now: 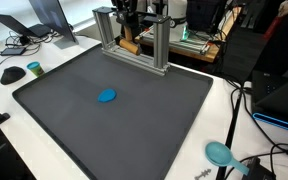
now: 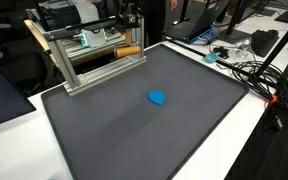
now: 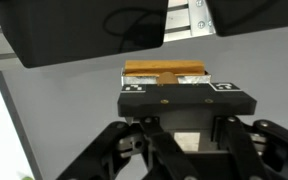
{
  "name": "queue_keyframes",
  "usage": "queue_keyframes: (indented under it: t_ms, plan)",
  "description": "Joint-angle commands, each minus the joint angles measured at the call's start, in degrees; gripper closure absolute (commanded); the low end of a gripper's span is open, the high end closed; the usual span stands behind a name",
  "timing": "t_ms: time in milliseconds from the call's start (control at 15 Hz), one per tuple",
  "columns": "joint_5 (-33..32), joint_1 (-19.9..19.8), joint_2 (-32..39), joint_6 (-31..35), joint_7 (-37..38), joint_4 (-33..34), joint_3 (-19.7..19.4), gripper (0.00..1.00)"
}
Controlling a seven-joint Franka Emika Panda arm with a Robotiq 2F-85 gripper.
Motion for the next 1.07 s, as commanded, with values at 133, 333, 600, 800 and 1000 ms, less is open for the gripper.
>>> queue_keyframes:
  t_ms: [133,333,600,800,1000]
  plan:
    - [0.6,0.2,-7.1,-1.3,0.0,-4.7,2.0,0.78]
    - [1.2,-0.1,-10.2,-0.3,-0.6,-7.7,1.9,0.78]
    - [1.8,-0.1,-13.7,-0.4,-2.1,-11.0,1.4,0.78]
    - [3.4,0.3,-16.0,-0.1,-4.6,-13.7,0.7,0.78]
    - [4.8,0.3,-18.3,0.1,-6.2,-16.1,0.3,0.78]
